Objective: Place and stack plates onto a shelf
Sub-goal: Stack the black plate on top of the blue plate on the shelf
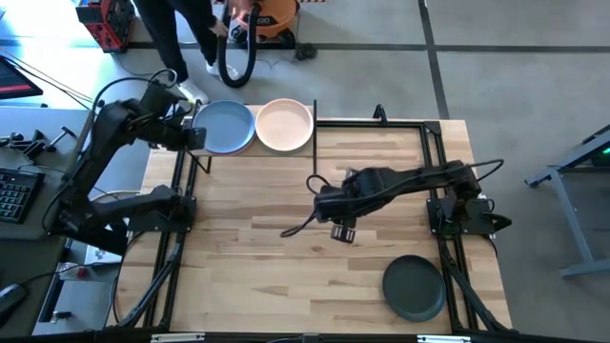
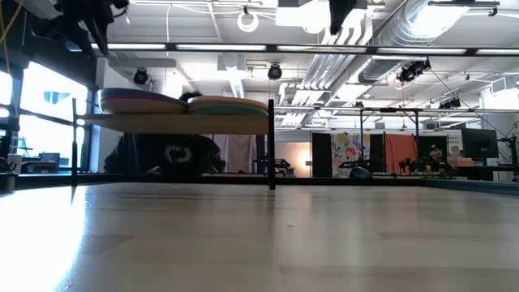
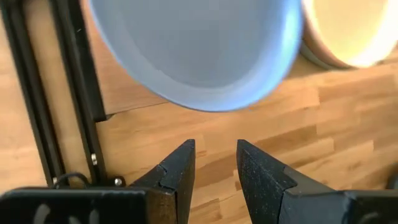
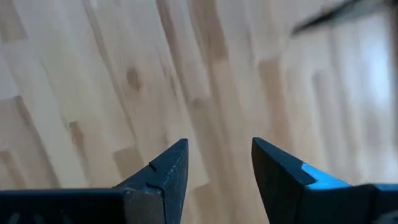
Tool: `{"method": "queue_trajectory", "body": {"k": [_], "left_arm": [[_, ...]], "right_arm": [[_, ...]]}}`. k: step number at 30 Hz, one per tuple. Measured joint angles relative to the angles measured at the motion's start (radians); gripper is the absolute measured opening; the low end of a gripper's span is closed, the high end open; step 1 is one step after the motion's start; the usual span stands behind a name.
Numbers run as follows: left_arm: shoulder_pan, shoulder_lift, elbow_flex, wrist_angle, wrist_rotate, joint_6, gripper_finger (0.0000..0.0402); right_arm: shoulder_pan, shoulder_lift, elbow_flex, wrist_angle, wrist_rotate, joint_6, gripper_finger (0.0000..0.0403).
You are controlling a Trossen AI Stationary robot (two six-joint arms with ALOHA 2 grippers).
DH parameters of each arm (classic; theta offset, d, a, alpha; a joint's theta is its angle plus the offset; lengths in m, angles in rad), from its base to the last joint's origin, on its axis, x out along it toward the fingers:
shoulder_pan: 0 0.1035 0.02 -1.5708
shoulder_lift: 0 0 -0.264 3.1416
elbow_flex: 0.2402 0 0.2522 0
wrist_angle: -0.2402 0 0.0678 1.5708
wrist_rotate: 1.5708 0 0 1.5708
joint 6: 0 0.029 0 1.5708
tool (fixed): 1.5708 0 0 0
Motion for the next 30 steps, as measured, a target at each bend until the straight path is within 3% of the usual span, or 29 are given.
{"method": "queue_trajectory", "body": {"k": [5,13,30], "left_arm": [[-0.059,-0.075,0.000,0.033,0.007,0.064,0.0106],[-0.131,-0.150,0.000,0.092,0.154,0.184,0.0100],[-0.215,-0.194,0.000,0.094,0.149,0.221,0.0097]], "right_arm": [[0.002,0.000,-0.133,0.008,-0.091,0.200,0.0154],[0.047,0.000,-0.289,0.076,-0.209,0.533,0.0154],[0.290,0.000,-0.498,0.270,-0.262,1.192,0.0154]]}}
